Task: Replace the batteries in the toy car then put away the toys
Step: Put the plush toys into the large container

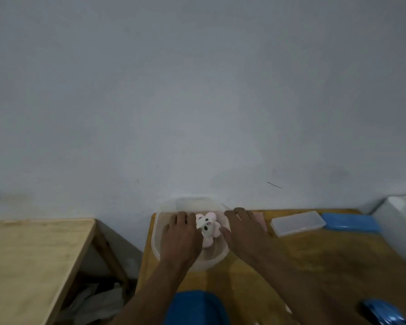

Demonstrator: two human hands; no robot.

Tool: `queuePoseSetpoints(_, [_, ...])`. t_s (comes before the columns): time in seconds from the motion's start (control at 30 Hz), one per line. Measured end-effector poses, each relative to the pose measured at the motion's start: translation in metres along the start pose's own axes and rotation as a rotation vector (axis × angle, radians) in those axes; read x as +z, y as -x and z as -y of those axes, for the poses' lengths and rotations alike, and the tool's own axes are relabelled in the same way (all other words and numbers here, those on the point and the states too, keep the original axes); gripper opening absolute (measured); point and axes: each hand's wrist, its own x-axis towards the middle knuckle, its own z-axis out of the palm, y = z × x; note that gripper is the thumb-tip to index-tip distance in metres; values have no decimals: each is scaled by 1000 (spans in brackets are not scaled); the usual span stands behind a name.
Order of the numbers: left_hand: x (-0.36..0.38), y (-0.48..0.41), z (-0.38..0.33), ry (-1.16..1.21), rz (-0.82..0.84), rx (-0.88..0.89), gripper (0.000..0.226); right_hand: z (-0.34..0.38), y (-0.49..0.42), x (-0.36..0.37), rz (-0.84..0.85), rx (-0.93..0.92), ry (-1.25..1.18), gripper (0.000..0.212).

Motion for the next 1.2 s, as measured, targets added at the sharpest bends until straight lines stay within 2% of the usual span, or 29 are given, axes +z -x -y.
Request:
queuePoseSetpoints(0.2, [-8, 53, -70, 26, -96, -9, 45, -46, 61, -29, -35, -10, -20, 41])
queuePoseSetpoints(0.47, [12, 130, -150, 120, 27, -27, 46, -101, 150, -41, 68, 32, -33, 45])
queuePoseSetpoints(0.73, [47, 180, -187, 164, 139, -41, 41, -136, 212, -16, 189, 95, -49, 50])
queuePoseSetpoints(0.83, [66, 198, -193, 185, 213, -52, 51, -143, 231, -1, 248, 145, -69, 50])
queuePoseSetpoints(1.0, [93, 218, -193, 203, 323, -122, 64, -145, 245, 15, 361, 253, -159, 68])
queuePoseSetpoints(1.2, [98, 218, -195, 190, 366, -211, 63, -147, 240, 29, 415, 351, -146, 94])
